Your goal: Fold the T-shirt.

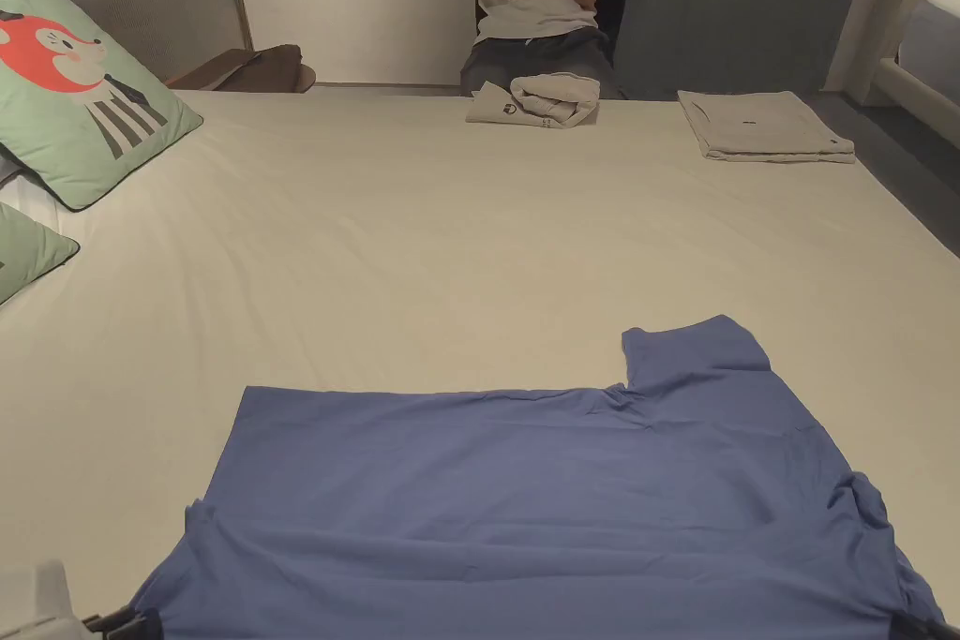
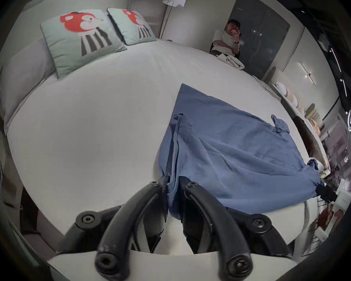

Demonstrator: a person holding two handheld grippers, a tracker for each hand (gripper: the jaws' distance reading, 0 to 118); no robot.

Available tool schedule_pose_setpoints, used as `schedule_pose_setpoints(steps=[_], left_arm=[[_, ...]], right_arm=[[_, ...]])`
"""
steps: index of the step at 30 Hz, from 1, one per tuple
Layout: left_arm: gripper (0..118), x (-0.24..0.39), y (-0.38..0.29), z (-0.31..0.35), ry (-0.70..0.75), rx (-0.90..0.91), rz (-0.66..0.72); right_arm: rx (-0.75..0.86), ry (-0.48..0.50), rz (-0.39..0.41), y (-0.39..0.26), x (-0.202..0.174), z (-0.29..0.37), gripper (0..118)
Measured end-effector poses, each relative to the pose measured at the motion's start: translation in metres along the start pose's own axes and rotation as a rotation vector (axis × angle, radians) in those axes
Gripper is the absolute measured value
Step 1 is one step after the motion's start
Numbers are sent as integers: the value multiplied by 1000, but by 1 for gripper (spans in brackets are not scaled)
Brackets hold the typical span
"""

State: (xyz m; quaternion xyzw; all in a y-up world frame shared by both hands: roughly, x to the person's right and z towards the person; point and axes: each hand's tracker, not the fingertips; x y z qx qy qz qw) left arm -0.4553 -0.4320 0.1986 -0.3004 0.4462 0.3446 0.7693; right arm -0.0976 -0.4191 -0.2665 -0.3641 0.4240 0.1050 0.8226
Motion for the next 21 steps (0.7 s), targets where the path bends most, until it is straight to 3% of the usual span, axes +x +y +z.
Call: schedule_pose_setpoints(steps=[8,13,14,15,16,17,18,19,21], left_arm=[[6,-15,-41,6,31,-40,48],[9,-12,-48,-1,58,-43,18],[15,-10,-49,-1,74,-39,3],[25,-7,-50,-1,90,-31,-20],[48,-5,-50,2,115,-14,-54],[67,-2,-49,7,137,17,-70],[86,1,-46,12,141,56,-76],[103,6,-41,19,130,108,-68],[106,16,-28,33,86,212,-72]], right_arm=[[-93,-26,-20,-42,11,-4,10],[-99,-46,12,-44,4,-8,12],[-99,-50,19,-45,3,-10,19],[-98,-57,20,-46,2,-10,34],[-89,-79,0,-47,6,-10,60],[-43,-83,-15,-47,7,-6,77],[12,-66,-19,-45,7,-1,86],[77,-67,-32,-39,4,7,87],[191,-80,-11,-24,-4,18,87]])
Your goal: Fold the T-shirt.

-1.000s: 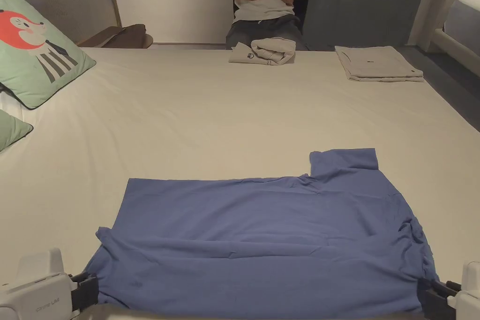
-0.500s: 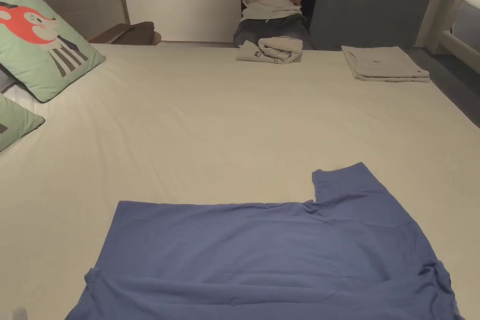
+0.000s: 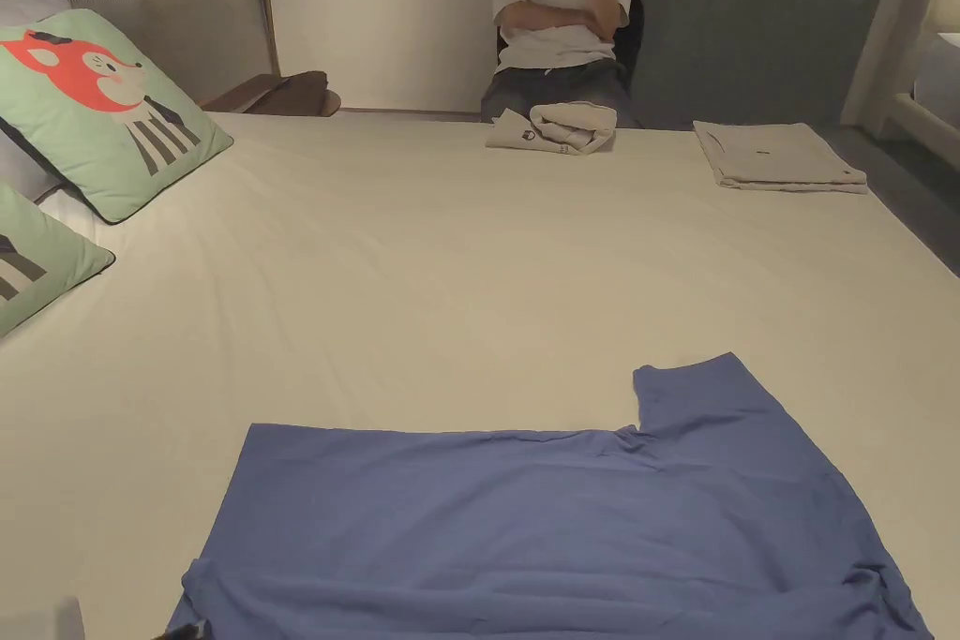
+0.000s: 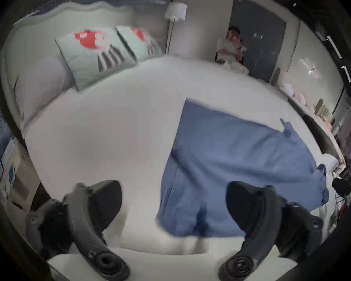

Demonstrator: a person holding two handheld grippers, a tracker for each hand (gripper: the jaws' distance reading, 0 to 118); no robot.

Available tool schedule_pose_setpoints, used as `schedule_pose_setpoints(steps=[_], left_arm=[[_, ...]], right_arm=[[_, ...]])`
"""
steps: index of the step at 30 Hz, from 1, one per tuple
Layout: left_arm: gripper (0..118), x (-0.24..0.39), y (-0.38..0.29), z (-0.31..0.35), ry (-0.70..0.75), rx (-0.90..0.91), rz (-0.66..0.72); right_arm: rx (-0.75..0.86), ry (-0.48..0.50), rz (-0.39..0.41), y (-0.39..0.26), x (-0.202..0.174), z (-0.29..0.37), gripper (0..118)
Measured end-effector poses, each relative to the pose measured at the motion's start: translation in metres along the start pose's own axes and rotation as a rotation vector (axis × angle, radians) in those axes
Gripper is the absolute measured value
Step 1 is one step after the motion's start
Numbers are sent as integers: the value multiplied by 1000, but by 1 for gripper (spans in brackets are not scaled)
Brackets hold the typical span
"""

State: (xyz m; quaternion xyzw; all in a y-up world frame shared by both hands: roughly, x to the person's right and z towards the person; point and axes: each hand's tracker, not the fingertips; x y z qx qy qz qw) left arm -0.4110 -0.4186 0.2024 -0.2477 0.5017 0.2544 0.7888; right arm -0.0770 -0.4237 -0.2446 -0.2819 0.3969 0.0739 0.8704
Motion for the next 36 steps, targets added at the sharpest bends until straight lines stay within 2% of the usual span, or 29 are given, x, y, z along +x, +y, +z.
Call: schedule_pose_setpoints(steps=[3,5,6,7,8,9,10,11,12,13,21,26,27,28,29,30,31,36], left_arm=[[101,21,28,15,-21,140,-43],[99,35,45,23,-35,212,-69],[93,41,51,27,-53,244,-69],[75,46,58,31,-66,281,-71],[60,51,63,32,-73,308,-72],[44,55,67,34,-76,324,-71],[24,59,72,34,-74,338,-68],[12,62,75,34,-84,344,-79],[1,66,78,35,-84,354,-89],[1,68,82,36,-94,364,-94],[0,69,115,-10,-152,282,-90],[4,64,141,-79,-141,103,-74],[16,62,147,-97,-134,59,-80],[53,61,150,-115,-120,17,-71],[82,59,154,-135,-106,-40,-74],[105,57,157,-153,-94,-99,-73],[109,54,158,-172,-78,-145,-69],[107,41,156,-235,17,-274,-44]], right_arm=[[163,-27,55,30,-20,7,87],[251,-37,62,48,-33,10,87],[282,-41,57,54,-38,11,87],[313,-28,50,62,-42,10,82],[333,-10,46,68,-47,10,72],[347,1,45,73,-52,10,54],[350,0,48,77,-57,9,27],[362,-3,50,80,-60,7,13],[373,2,52,82,-62,6,5],[385,17,55,85,-64,5,0],[360,46,78,95,-72,-25,0],[312,45,75,98,-73,-51,0],[304,47,79,99,-78,-51,0],[293,44,79,100,-80,-55,0],[281,43,77,101,-79,-61,0],[273,42,76,101,-79,-66,0],[262,43,80,102,-82,-67,0],[213,28,96,101,-84,-84,0]])
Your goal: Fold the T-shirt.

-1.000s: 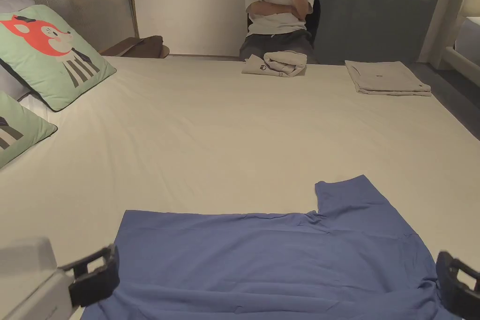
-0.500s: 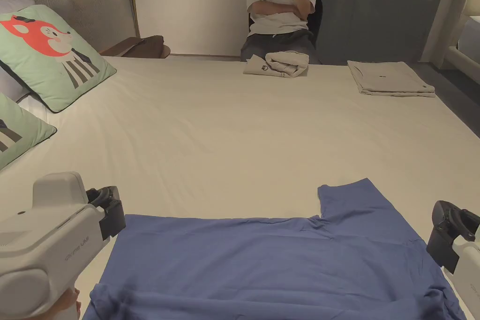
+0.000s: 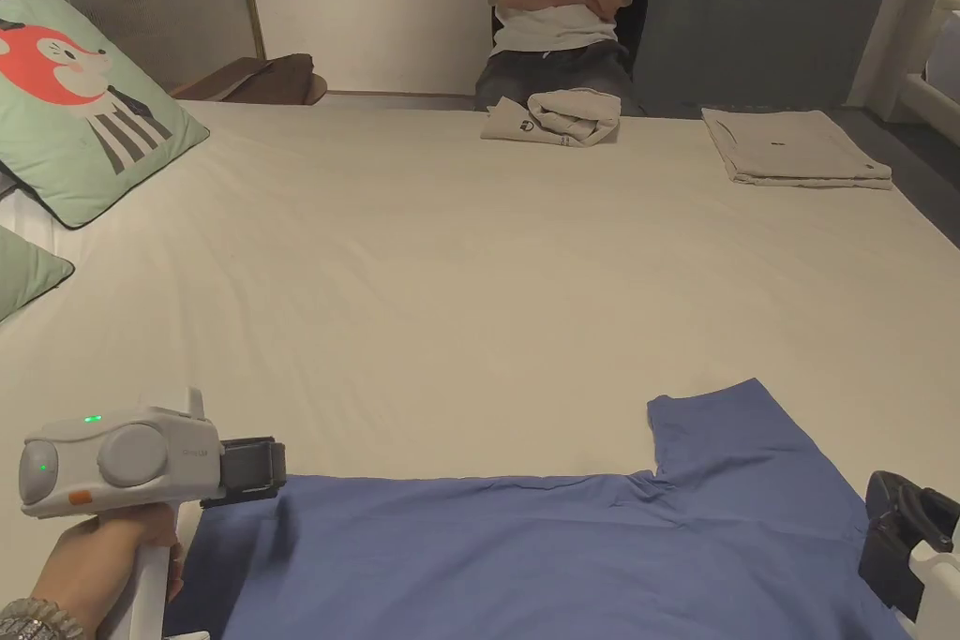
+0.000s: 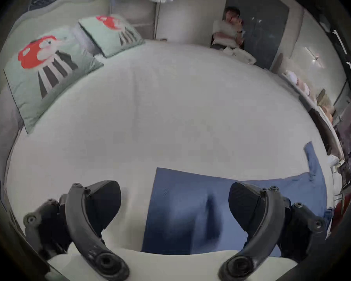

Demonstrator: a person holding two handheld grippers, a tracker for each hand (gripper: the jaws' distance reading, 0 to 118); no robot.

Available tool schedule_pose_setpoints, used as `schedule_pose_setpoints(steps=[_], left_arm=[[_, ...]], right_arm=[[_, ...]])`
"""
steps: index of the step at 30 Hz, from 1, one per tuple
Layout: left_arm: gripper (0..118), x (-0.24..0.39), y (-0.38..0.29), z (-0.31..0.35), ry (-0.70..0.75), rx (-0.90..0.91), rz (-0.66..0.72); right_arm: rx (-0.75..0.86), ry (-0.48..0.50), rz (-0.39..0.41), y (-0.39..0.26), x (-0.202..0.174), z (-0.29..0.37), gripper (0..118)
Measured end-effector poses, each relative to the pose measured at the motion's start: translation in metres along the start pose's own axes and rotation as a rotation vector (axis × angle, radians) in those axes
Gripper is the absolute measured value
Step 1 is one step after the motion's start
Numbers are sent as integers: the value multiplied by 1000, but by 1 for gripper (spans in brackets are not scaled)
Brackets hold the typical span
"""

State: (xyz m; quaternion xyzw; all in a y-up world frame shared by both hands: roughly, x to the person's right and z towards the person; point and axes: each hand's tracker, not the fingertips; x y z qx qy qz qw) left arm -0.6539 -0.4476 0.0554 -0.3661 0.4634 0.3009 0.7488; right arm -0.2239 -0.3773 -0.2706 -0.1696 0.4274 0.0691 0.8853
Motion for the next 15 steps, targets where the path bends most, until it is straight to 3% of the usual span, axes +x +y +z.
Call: schedule_pose_setpoints(steps=[3,5,8,9,10,11,12,13,14,15], left_arm=[[98,-7,2,-24,3,-42,35],[77,3,-2,-30,24,-51,24],[74,12,-3,-27,51,-37,-25],[67,15,-4,-24,54,-26,-45],[47,18,-5,-19,40,-11,-60],[29,23,-6,-14,29,-2,-70],[17,26,-6,-12,28,3,-84],[12,30,-8,-8,33,11,-97],[9,33,-9,-5,40,22,-109],[6,36,-11,-2,39,32,-122]], right_arm=[[-24,-10,2,-2,1,-8,0],[-40,-13,0,-3,2,-12,0],[-67,-16,-5,-5,7,-22,0],[-74,-16,-4,-6,8,-25,0],[-80,-19,-3,-5,9,-29,0],[-94,-23,-6,-7,12,-40,8],[-118,-31,-15,-5,15,-48,32],[-150,-31,-48,-4,21,-60,70],[-195,-21,-55,-2,26,-73,86],[-249,-24,-56,-6,38,-91,92]])
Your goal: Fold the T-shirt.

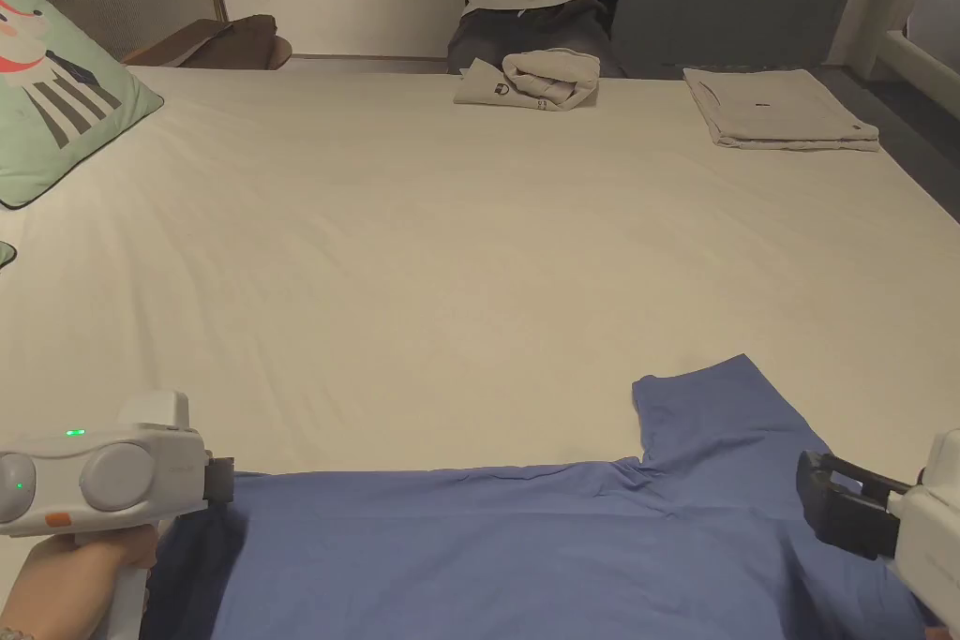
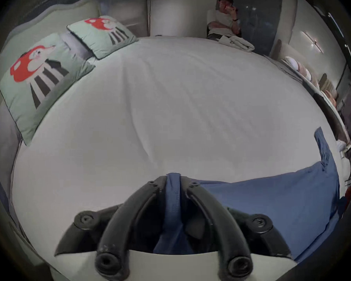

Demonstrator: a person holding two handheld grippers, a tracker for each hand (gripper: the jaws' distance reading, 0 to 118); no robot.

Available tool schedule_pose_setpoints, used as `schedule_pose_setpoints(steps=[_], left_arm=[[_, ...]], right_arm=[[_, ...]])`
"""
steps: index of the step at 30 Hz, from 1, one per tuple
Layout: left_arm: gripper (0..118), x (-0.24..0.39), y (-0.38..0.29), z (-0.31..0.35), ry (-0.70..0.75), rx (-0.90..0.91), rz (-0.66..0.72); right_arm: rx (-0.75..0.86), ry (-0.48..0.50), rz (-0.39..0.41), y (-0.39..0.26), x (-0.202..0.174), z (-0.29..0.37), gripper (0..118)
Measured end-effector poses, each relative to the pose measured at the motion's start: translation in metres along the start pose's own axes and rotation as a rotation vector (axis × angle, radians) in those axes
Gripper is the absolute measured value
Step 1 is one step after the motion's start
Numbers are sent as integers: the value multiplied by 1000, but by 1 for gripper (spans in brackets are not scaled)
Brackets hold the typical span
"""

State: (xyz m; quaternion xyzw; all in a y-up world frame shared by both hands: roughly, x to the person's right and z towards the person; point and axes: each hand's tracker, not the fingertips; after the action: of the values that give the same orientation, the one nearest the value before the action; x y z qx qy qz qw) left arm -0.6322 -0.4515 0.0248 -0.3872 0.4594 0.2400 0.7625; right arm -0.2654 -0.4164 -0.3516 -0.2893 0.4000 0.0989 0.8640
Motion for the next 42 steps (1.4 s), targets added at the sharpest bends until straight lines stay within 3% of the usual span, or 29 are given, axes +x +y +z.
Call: schedule_pose_setpoints(steps=[3,9,14,15,17,18,32,42], left_arm=[[6,5,-1,10,-38,13,6],[5,3,-1,22,-53,38,-6],[5,-3,-1,21,-41,34,-2],[5,-4,-2,21,-40,32,2],[5,-6,-3,22,-38,32,8],[5,-6,-3,24,-38,33,8],[5,-38,-29,117,-90,130,50],[5,-64,-123,195,-105,161,56]], right_arm=[[-123,-48,28,11,18,-45,91],[-395,-41,-32,19,44,-95,87],[-404,-66,10,14,36,-92,75],[-395,-48,19,16,35,-88,69],[-375,-40,54,21,33,-84,18],[-360,-13,69,22,33,-78,5],[-186,62,93,45,47,53,4],[-130,80,66,-23,66,174,4]])
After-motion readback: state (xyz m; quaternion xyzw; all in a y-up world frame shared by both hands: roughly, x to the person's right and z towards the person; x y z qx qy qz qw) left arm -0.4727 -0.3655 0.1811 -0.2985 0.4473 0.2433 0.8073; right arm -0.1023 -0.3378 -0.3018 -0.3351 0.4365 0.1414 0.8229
